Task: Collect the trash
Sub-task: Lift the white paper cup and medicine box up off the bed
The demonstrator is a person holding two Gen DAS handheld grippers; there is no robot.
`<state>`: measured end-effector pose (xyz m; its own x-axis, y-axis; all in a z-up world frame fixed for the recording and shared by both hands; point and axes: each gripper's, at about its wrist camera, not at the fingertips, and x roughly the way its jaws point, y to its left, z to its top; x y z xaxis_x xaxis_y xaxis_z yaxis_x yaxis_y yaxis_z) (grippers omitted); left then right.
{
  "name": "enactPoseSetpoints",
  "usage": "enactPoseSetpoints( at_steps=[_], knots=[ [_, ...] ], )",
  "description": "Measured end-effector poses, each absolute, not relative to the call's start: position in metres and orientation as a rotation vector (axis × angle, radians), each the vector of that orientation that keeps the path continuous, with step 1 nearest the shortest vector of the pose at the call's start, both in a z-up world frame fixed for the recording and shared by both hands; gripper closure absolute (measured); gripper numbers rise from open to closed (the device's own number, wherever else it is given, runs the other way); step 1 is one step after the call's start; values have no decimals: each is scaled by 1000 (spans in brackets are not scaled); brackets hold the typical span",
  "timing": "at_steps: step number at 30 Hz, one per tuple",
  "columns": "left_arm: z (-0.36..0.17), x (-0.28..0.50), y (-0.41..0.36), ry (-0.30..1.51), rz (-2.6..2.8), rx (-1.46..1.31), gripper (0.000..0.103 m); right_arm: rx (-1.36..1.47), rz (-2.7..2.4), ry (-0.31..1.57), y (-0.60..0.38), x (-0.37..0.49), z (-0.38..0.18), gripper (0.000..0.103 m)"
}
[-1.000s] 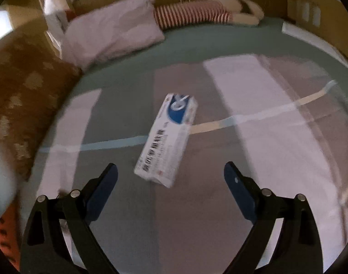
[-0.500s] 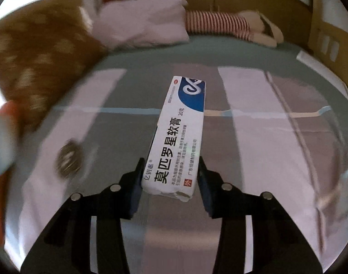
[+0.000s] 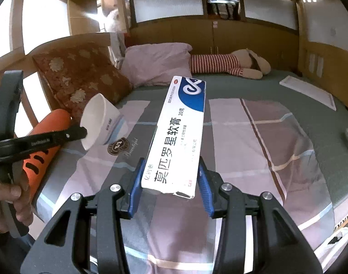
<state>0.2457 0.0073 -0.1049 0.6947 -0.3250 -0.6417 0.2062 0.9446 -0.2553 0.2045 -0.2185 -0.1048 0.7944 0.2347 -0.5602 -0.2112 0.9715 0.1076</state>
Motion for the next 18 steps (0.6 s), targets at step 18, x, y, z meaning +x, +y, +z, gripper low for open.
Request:
enactPoseSetpoints(
  at_steps=[18],
  knots=[
    [-120,256,-3,784,-297,-130,99,62,233,573,-222,189,-99,59]
  ],
)
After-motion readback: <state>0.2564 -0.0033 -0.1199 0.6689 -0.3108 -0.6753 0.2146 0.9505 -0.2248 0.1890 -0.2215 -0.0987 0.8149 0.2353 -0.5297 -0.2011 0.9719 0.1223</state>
